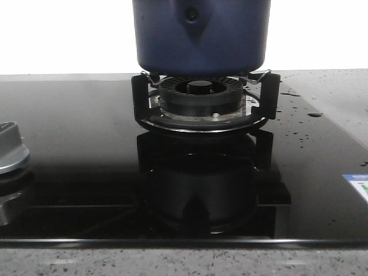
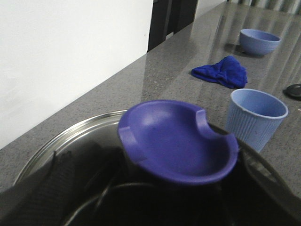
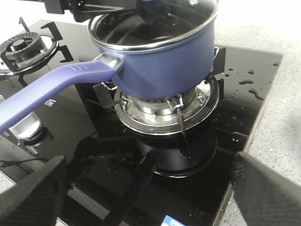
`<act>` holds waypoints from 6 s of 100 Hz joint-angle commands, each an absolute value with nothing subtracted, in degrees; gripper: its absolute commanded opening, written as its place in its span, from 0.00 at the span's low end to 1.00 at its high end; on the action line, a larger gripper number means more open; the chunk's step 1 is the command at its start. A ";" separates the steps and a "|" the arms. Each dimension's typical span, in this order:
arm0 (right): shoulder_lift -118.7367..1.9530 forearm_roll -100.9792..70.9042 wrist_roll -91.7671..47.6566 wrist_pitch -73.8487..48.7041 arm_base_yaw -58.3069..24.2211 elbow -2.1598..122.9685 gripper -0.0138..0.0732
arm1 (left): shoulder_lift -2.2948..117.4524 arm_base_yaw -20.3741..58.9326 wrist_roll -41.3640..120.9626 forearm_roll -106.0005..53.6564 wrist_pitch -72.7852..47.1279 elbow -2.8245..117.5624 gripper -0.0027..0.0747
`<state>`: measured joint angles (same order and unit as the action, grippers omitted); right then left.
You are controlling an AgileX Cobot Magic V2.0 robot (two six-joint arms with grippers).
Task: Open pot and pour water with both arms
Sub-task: 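Grasp the purple lid handle with the left gripper and lift the lid, then move the right gripper down over the light blue cup on the counter, then grasp the light blue cup with the right gripper and lift it, then carry the cup with the right gripper over the open pot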
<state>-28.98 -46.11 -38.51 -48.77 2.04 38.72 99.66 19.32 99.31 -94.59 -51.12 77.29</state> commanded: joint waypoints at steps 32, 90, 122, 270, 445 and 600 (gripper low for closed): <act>-29.12 -49.00 -39.13 -45.82 1.89 40.71 0.85 | 99.83 19.76 101.42 -103.77 -56.66 81.54 0.75; -29.12 -50.37 -39.13 -45.82 1.89 40.71 0.85 | 103.07 23.32 100.01 -105.13 -57.59 83.61 0.58; -29.12 -50.37 -39.13 -44.54 1.89 40.71 0.85 | 102.04 22.94 99.61 -105.60 -58.08 84.45 0.32; -39.16 -38.31 -38.81 7.60 4.40 19.01 0.85 | 68.85 13.99 81.02 -91.64 -56.19 86.74 0.32; -66.69 -26.63 -25.17 29.38 -2.11 25.85 0.41 | 69.07 13.99 79.48 -86.67 -55.56 84.19 0.32; -79.08 4.70 -37.07 -17.51 -23.44 80.85 0.41 | 44.41 13.91 77.39 -81.12 -32.01 57.93 0.32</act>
